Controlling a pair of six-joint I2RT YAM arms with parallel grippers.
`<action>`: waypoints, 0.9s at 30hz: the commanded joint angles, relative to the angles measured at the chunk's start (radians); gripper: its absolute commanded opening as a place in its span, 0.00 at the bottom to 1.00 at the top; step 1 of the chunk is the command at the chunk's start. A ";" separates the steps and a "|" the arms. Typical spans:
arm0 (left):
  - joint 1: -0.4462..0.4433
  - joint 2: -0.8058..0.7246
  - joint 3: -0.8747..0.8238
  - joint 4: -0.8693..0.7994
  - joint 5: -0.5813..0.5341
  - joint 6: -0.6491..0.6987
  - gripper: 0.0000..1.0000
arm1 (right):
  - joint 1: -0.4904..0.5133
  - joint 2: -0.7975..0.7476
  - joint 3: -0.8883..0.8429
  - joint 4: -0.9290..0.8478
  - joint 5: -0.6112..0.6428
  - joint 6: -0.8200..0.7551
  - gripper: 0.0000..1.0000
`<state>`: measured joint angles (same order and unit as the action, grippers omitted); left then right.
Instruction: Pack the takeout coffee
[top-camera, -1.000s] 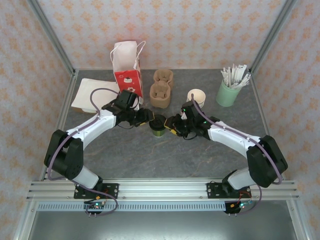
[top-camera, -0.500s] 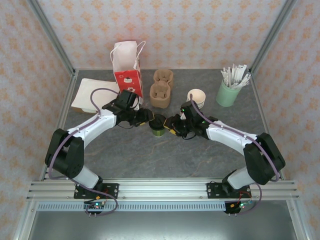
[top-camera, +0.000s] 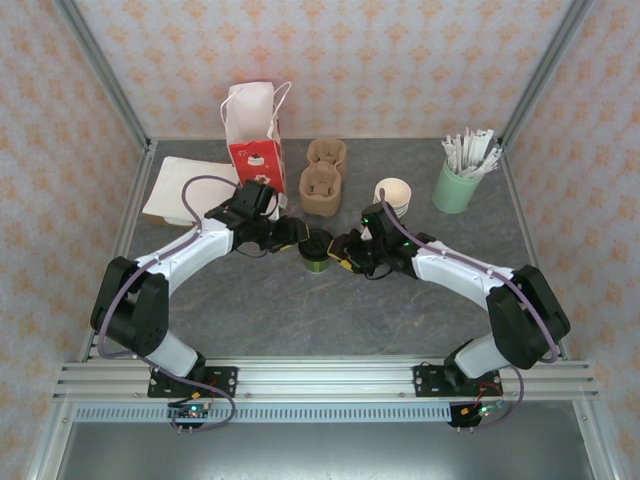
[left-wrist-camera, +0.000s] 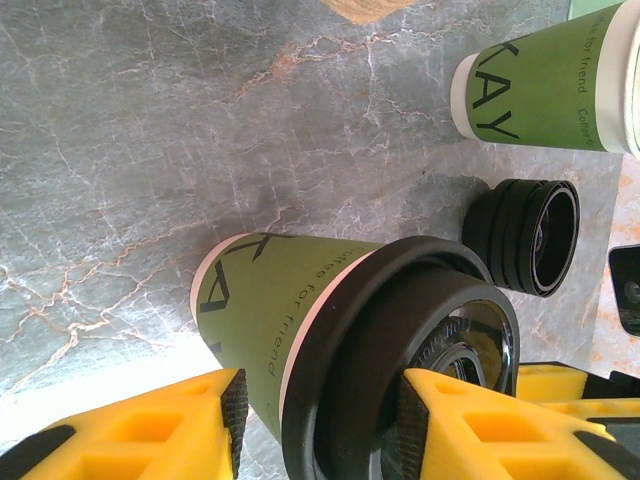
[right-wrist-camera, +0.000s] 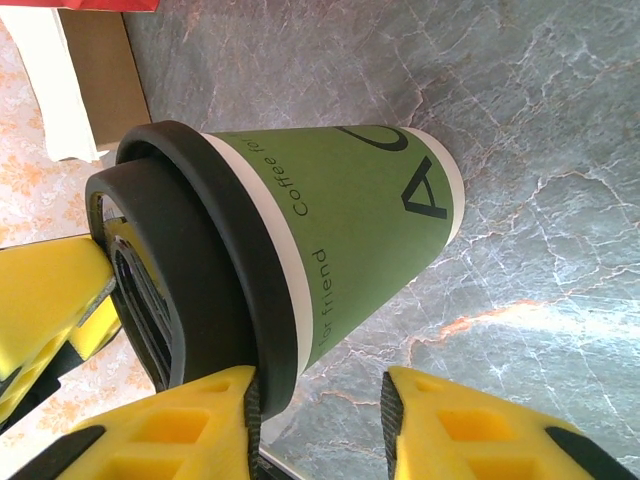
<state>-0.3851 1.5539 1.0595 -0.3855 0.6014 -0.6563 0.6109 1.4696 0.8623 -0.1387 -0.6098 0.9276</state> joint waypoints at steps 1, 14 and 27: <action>0.008 0.021 -0.001 -0.023 -0.026 0.021 0.45 | 0.007 0.049 -0.013 -0.139 0.053 -0.010 0.36; 0.008 0.026 -0.013 -0.038 -0.052 0.031 0.45 | 0.006 0.104 -0.011 -0.222 0.064 -0.025 0.35; 0.009 0.034 -0.024 -0.046 -0.066 0.038 0.44 | 0.006 0.124 -0.022 -0.275 0.088 -0.044 0.33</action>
<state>-0.3832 1.5562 1.0592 -0.3832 0.5934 -0.6456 0.6102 1.5139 0.9009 -0.1680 -0.6224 0.9123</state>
